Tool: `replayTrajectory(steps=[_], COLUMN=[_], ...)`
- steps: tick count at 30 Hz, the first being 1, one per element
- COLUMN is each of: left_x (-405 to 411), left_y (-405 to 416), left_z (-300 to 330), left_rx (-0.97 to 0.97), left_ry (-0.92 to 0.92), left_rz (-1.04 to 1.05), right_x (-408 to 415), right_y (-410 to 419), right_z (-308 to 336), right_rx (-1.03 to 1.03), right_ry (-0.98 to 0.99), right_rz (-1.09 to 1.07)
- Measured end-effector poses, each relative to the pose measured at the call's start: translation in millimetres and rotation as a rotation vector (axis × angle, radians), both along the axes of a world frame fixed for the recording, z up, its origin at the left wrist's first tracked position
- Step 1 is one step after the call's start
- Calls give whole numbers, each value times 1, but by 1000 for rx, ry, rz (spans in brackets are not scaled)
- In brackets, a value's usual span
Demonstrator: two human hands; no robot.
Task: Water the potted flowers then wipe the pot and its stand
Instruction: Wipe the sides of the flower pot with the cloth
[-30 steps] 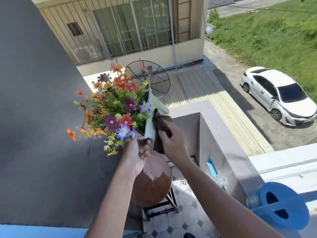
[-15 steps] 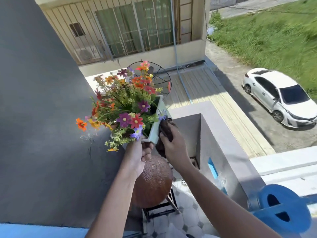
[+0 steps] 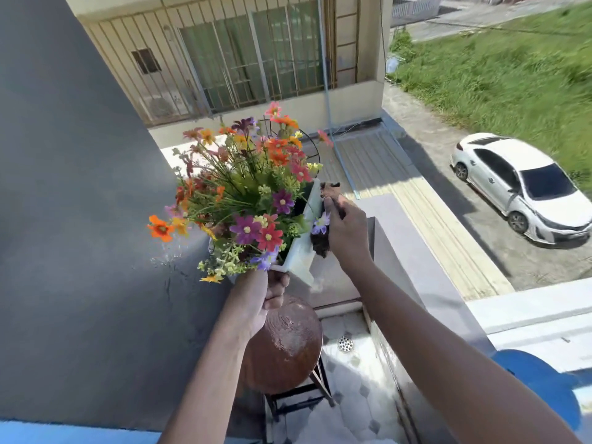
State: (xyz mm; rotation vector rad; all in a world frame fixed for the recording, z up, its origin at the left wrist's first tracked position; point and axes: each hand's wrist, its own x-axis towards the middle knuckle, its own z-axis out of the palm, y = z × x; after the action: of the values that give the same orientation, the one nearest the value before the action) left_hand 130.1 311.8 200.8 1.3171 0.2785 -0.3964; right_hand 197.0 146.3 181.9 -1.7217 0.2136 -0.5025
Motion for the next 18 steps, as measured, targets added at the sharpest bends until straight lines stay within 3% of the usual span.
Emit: replayTrajectory(steps=[6, 11, 14, 18], left_x=[12, 15, 16, 20], left_y=[15, 32, 41, 40], left_z=[5, 4, -4, -4], left_rx=[64, 187, 309, 390], left_ry=[39, 54, 29, -12], left_rz=[-26, -74, -87, -96], right_x=[-5, 4, 10, 0], right_y=[-9, -34, -46, -43], right_z=[32, 37, 25, 21], right_rx=[236, 49, -257, -207], right_ry=[-42, 206, 369, 396], right_rz=[193, 332, 463, 330])
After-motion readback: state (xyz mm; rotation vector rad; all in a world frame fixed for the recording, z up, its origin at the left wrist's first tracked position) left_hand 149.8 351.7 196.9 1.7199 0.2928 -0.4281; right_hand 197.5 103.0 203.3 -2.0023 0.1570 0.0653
